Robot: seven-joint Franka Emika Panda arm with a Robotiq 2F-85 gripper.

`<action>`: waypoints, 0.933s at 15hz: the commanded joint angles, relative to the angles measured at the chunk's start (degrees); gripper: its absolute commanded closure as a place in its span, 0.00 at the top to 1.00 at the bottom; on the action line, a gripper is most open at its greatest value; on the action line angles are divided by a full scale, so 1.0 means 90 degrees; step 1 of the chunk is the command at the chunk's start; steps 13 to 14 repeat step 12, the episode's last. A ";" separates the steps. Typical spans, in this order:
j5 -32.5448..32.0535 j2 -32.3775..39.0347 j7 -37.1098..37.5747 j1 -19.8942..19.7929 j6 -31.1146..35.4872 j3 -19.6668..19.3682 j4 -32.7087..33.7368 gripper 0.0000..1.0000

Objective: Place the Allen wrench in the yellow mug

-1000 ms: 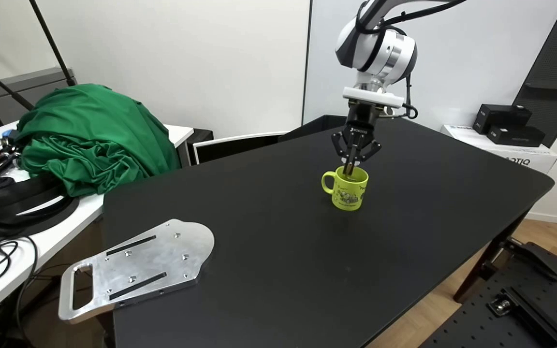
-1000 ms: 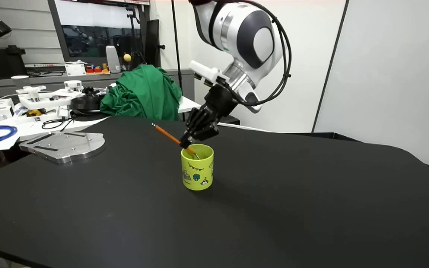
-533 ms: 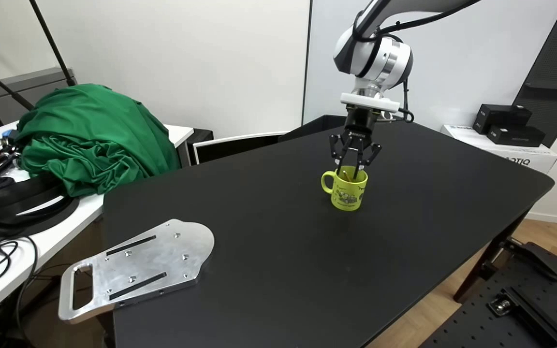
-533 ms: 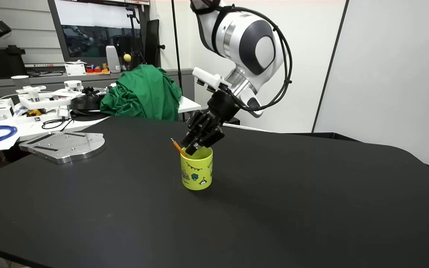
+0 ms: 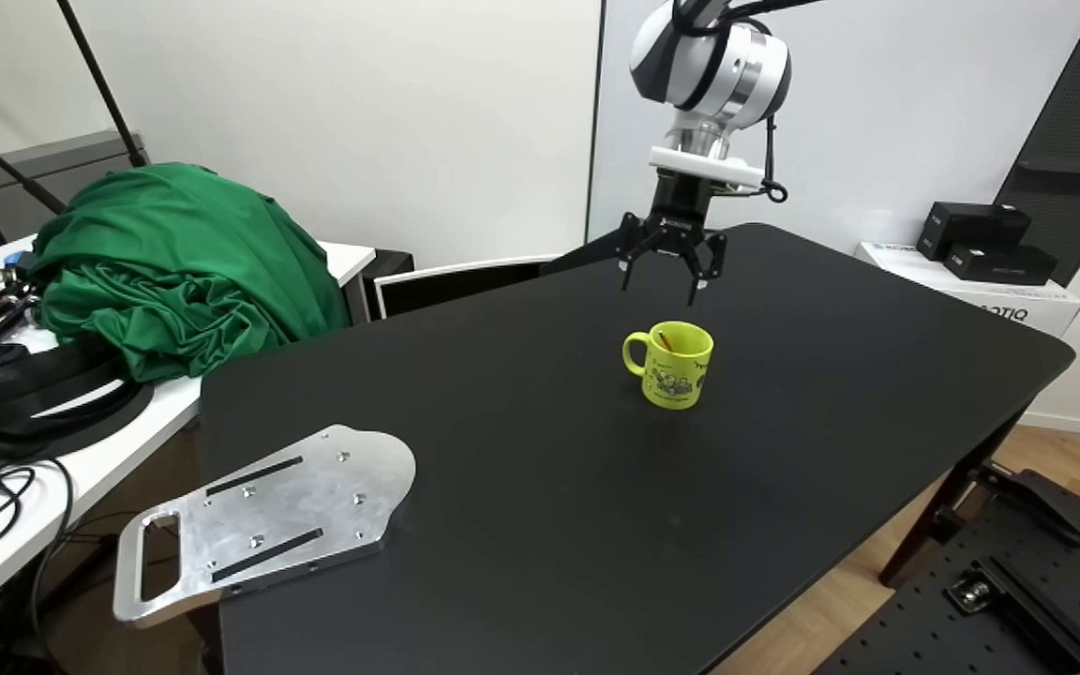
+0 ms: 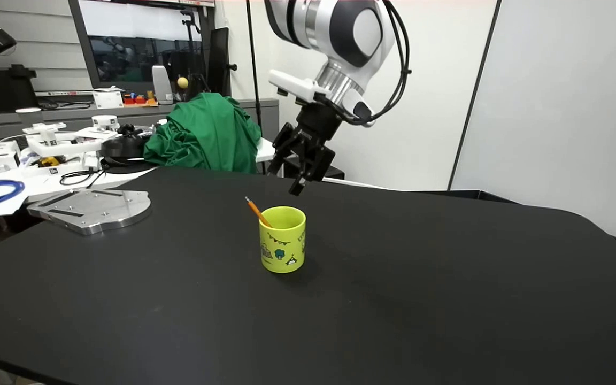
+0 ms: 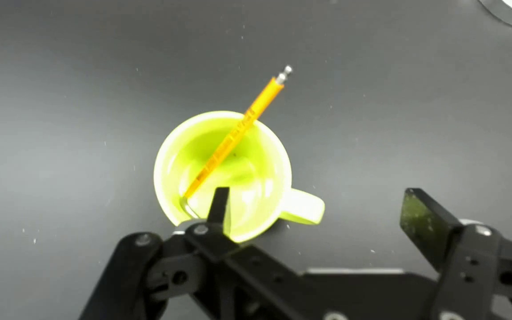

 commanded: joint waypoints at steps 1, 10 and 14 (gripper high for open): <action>-0.0423 -0.0645 0.0098 0.0371 0.1145 0.0027 -0.0489 1.00; -0.0918 -0.0880 0.0045 0.0755 0.2921 0.0277 -0.0982 1.00; -0.0923 -0.0882 0.0043 0.0733 0.2936 0.0268 -0.0988 1.00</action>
